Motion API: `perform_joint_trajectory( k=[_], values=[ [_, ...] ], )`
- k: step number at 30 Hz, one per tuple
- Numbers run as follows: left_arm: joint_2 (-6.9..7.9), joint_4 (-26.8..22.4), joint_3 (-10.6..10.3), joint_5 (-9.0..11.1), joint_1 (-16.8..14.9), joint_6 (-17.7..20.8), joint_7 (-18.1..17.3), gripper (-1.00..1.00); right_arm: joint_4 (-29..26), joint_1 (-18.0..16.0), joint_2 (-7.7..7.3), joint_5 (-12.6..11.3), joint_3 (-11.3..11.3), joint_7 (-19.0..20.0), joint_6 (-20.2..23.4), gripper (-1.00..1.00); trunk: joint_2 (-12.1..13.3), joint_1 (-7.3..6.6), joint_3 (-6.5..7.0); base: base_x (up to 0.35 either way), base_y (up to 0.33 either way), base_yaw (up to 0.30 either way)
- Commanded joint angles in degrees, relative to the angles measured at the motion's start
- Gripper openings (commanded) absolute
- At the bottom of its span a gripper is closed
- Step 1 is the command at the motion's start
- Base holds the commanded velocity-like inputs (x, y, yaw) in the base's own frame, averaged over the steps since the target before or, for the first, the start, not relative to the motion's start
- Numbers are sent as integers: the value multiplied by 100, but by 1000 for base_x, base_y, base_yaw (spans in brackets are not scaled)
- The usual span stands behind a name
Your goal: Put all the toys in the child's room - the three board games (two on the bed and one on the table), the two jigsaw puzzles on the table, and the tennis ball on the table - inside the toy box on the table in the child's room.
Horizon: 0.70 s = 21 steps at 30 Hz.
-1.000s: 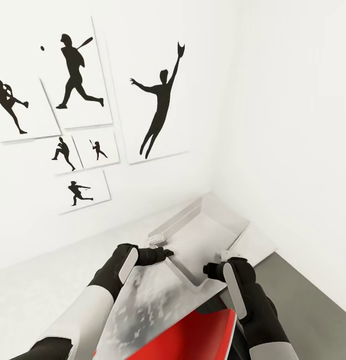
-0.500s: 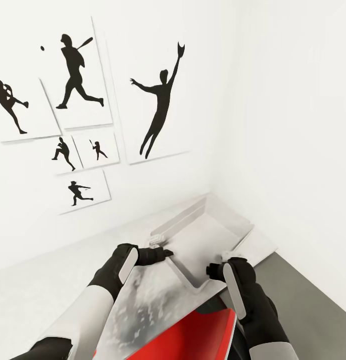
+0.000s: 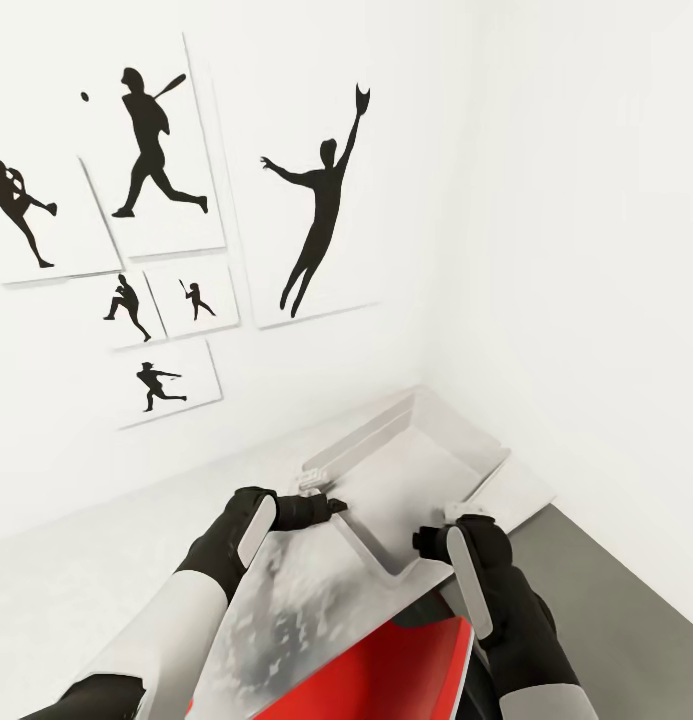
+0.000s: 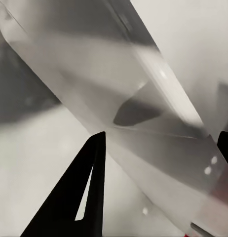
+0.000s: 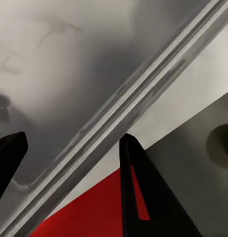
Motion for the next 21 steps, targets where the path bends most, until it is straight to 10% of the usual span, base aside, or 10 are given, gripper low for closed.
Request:
perform_joint_trajectory(
  k=[1, 21],
  values=[
    [-4, -1, -26, 148, 0, 47, 8, -100, -7, -7, 6, -303, 4, -39, -18, -100, -13, 3, -12, 0, 0, 0],
    [-4, -3, -27, 148, 1, 51, 8, -100, -16, -7, 6, -301, 7, -39, -19, -100, -13, 3, -12, 0, 0, 0]
  ],
)
